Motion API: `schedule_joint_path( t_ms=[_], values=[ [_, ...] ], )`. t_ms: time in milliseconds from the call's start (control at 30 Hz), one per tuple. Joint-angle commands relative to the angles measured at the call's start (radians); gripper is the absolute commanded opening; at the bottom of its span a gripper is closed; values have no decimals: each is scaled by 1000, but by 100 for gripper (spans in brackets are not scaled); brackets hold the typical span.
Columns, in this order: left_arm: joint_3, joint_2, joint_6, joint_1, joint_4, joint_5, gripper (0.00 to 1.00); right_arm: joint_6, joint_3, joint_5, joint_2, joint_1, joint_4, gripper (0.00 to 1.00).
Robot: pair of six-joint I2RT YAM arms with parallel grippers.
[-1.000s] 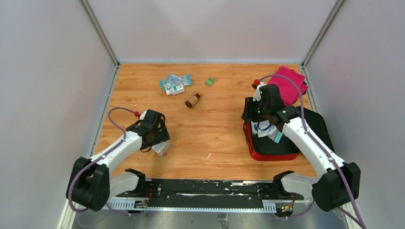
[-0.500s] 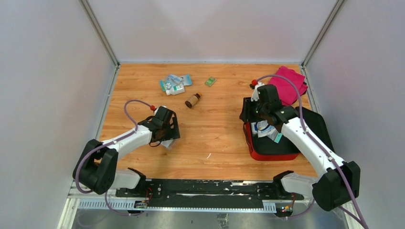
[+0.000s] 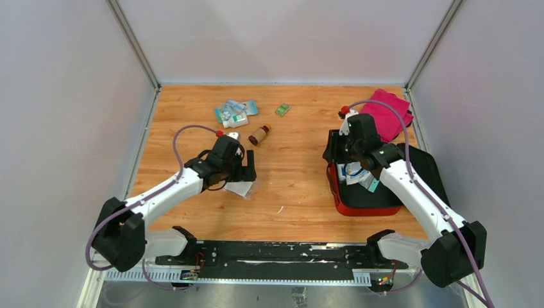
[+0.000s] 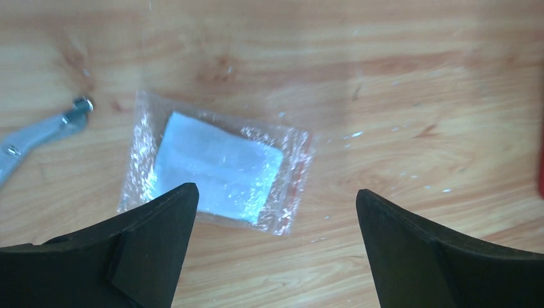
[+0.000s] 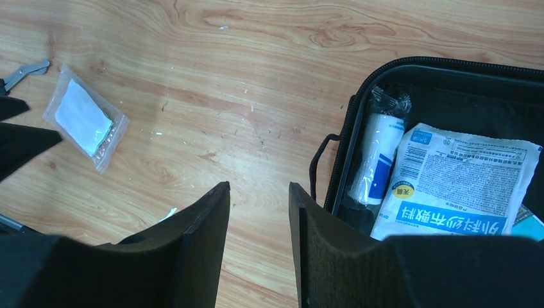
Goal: Organize the medicine kit
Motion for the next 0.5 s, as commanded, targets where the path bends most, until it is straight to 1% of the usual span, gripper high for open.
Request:
schedule_joint_path(
  t_ms=[0,67,133,167,300,467],
  values=[
    [121,-83,65,-2,-72,-45,100,38,7,4,1,16,15,44],
    [192,-60,113,-1,-82,-47,100,43,6,-5,-4,17,16,45],
    [255,-8,170,1,-92,-46,100,42,-1,-8,-15,17,17,46],
    [312,26,202,6,-101,-41,100,41,-6,-9,-21,17,15,46],
    [512,202,343,44,-157,-19,100,40,-35,-12,-62,16,8,48],
    [740,434,499,53,-234,-32,100,40,-73,-35,-103,16,1,49]
  ],
)
